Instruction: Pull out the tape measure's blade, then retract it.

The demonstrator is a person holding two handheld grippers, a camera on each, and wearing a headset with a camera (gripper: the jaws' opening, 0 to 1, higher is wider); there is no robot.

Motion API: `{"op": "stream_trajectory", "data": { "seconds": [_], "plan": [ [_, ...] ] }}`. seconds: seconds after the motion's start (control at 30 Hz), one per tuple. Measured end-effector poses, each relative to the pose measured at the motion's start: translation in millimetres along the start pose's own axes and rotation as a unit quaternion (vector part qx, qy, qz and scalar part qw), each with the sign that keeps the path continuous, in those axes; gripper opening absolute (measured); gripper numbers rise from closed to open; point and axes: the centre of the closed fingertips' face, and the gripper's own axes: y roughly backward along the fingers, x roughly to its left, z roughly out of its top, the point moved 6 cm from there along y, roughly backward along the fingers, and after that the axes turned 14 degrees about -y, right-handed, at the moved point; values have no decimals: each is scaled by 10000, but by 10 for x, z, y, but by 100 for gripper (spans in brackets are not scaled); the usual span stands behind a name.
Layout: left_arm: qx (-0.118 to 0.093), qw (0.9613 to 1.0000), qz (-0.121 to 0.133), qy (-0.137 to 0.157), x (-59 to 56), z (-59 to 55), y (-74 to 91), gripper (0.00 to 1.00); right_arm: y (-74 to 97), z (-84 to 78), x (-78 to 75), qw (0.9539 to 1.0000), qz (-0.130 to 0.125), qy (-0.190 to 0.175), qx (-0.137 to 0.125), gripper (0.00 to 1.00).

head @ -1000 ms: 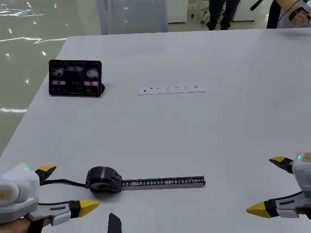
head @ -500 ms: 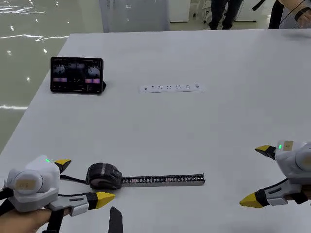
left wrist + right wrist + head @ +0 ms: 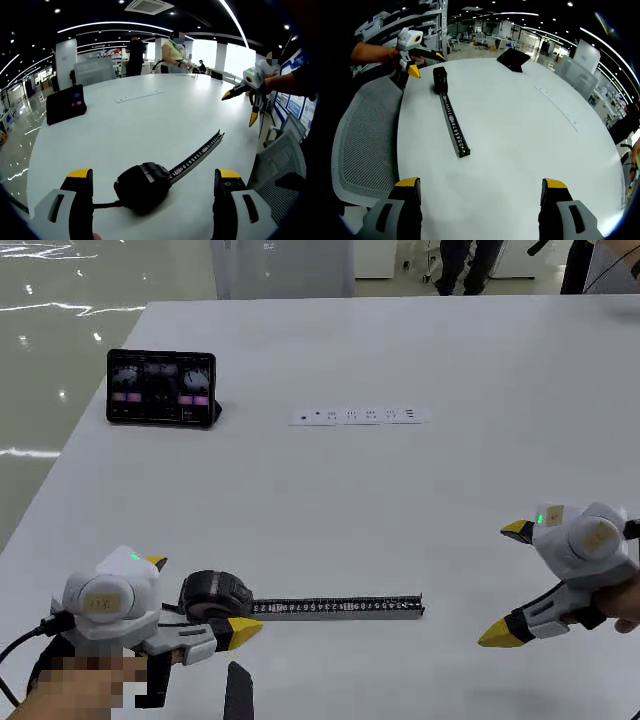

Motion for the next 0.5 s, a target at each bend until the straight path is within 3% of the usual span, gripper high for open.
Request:
{"op": "stream_trajectory", "data": {
  "seconds": [0.07, 0.17, 0.27, 0.5],
  "plan": [
    [0, 10000, 52, 56, 5, 3, -15, 99, -27, 37, 0, 10000, 58, -17, 21, 99],
    [-238, 9976, 386, 520, 19, 12, -51, 99, -87, 118, 9, 9998, 190, 38, 46, 99],
    [-106, 9951, 636, 753, 23, -60, -83, 99, -151, 160, 4, 9995, 230, 172, 120, 99],
    [-107, 9913, 1105, 700, -32, -133, -146, 99, -270, 283, -14, 9989, 304, 339, 111, 99]
  ]
}}
